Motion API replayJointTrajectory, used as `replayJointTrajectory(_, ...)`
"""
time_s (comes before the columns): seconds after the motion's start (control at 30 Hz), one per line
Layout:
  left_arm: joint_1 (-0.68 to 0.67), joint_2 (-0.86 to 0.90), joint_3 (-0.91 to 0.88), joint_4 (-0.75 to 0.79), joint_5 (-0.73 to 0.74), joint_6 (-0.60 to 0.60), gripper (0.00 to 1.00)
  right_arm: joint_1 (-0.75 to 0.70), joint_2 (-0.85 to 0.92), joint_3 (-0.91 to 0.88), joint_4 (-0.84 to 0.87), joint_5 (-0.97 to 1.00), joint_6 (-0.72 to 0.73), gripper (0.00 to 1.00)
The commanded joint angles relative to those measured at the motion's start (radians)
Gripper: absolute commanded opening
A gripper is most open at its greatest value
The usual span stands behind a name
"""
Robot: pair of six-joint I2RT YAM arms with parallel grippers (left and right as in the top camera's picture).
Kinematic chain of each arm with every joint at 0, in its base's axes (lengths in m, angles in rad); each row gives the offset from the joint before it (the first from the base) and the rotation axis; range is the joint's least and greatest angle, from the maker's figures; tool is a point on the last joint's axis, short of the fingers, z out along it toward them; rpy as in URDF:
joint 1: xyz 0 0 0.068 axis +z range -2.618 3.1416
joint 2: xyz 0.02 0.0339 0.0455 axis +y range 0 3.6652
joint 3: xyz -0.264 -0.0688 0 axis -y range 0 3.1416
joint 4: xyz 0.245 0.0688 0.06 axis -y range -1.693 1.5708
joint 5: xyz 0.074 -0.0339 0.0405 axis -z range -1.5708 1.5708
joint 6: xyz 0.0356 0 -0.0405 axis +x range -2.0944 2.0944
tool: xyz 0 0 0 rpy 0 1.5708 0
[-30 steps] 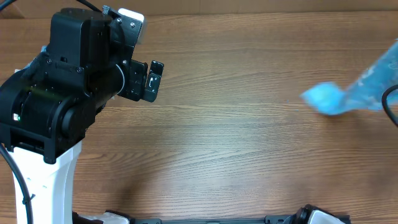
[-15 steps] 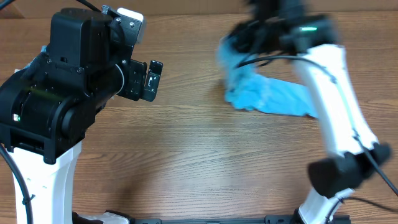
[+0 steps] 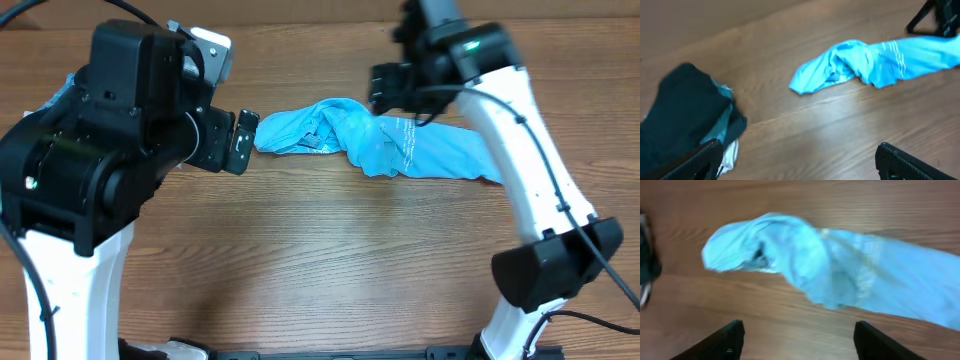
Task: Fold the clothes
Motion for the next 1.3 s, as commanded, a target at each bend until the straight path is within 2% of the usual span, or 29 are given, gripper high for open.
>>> replayJointTrajectory(0.0, 0.001, 0.06, 0.017, -0.013, 0.053, 0.015, 1.0, 0.0, 0.05, -0.094, 0.034, -0.038, 0.005, 0.73)
replayJointTrajectory(0.13, 0.001, 0.092, 0.017, -0.017, 0.071, 0.014, 1.0, 0.002, 0.092, -0.288, 0.18, -0.045, 0.001, 0.73)
replayJointTrajectory(0.2, 0.001, 0.101, 0.017, -0.017, 0.071, 0.015, 1.0, 0.008, 0.092, -0.396, 0.287, -0.105, -0.057, 0.73)
replayJointTrajectory(0.43, 0.001, 0.103, 0.017, -0.016, 0.067, 0.015, 1.0, 0.017, 0.093, -0.576, 0.457, -0.106, -0.051, 0.72)
replayJointTrajectory(0.47, 0.001, 0.103, 0.017, -0.016, 0.067, 0.015, 1.0, 0.017, 0.093, -0.581, 0.465, -0.107, -0.051, 0.64)
replayJointTrajectory(0.5, 0.001, 0.103, 0.017, -0.016, 0.068, 0.015, 1.0, 0.018, 0.092, -0.582, 0.467, -0.116, -0.052, 0.45)
replayJointTrajectory(0.57, 0.001, 0.103, 0.017, -0.016, 0.067, 0.016, 1.0, 0.018, 0.09, -0.58, 0.467, -0.145, -0.053, 0.28)
replayJointTrajectory(0.63, 0.001, 0.103, 0.017, -0.015, 0.067, 0.016, 1.0, 0.018, 0.077, -0.579, 0.461, -0.162, -0.053, 0.18)
replayJointTrajectory(0.73, 0.001, 0.103, 0.017, -0.015, 0.067, 0.019, 1.0, 0.017, 0.023, -0.562, 0.439, -0.163, -0.062, 0.08)
replayJointTrajectory(0.93, 0.001, 0.103, 0.017, -0.013, 0.068, 0.018, 1.0, 0.017, -0.148, -0.529, 0.43, -0.144, -0.072, 0.06)
replayJointTrajectory(1.07, 0.001, 0.108, 0.017, -0.012, 0.081, 0.019, 1.0, 0.019, -0.198, -0.529, 0.415, -0.191, -0.103, 0.04)
replayJointTrajectory(1.13, 0.001, 0.117, 0.017, -0.01, 0.111, 0.019, 1.0, 0.019, -0.213, -0.529, 0.417, -0.195, -0.114, 0.07)
replayJointTrajectory(1.17, 0.001, 0.132, 0.017, -0.01, 0.134, 0.027, 1.0, 0.018, -0.217, -0.529, 0.417, -0.193, -0.113, 0.15)
replayJointTrajectory(1.2, 0.001, 0.143, 0.017, -0.01, 0.138, 0.027, 1.0, 0.018, -0.217, -0.529, 0.415, -0.192, -0.113, 0.18)
replayJointTrajectory(1.27, 0.0, 0.166, 0.017, -0.011, 0.159, 0.027, 1.0, 0.018, -0.216, -0.529, 0.41, -0.176, -0.112, 0.18)
